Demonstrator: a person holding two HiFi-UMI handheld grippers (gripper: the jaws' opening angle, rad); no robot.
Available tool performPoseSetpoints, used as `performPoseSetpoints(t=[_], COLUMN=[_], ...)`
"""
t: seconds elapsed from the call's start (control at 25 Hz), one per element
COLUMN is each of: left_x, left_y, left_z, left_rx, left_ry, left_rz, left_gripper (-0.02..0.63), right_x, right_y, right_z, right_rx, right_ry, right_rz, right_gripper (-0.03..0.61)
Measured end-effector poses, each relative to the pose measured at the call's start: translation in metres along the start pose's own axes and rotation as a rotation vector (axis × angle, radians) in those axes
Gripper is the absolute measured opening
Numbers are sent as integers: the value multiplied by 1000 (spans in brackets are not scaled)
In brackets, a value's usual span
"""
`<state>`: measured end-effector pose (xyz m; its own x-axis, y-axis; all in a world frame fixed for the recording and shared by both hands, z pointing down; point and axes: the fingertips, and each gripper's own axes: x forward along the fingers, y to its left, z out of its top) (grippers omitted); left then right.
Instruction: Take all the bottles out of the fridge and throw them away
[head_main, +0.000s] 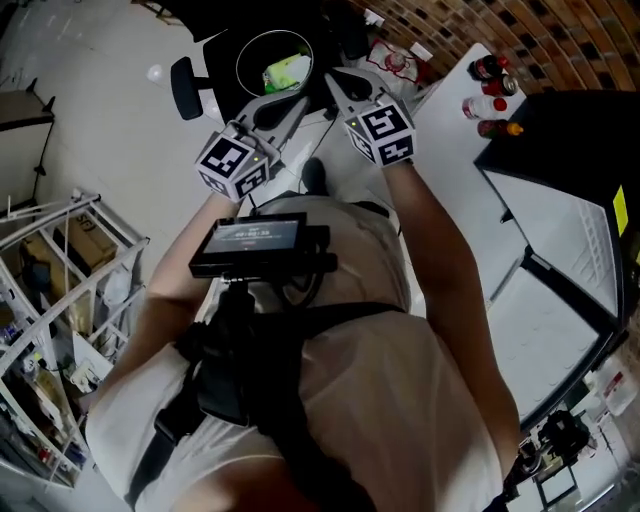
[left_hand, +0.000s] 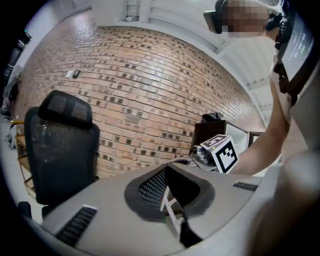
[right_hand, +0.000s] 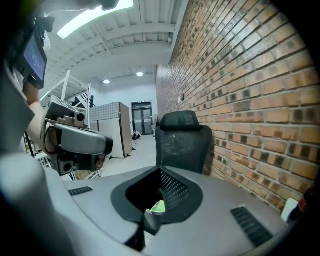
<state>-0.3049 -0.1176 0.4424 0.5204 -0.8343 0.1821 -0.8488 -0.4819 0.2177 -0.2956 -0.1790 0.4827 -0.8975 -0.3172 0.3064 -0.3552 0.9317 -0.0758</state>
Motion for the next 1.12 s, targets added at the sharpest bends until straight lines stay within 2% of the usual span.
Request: performPoseSetpoints(t=[0.44, 0.84, 1.12], left_x=[86, 135, 162], left_y=[-137, -243, -311], left_z=[-3, -10, -19], left_rx=[66, 120, 144], left_ry=[43, 95, 118], left_rz=[-303, -494, -596], left_gripper=[0, 0, 0], right_x=[-174, -311, -387], right_y=[-45, -64, -71], right_z=[-21, -47, -74], right_rx=[73, 154, 197], right_ry=[-62, -110, -125], right_rz=[-272, -484, -596], right_gripper=[2, 2, 2])
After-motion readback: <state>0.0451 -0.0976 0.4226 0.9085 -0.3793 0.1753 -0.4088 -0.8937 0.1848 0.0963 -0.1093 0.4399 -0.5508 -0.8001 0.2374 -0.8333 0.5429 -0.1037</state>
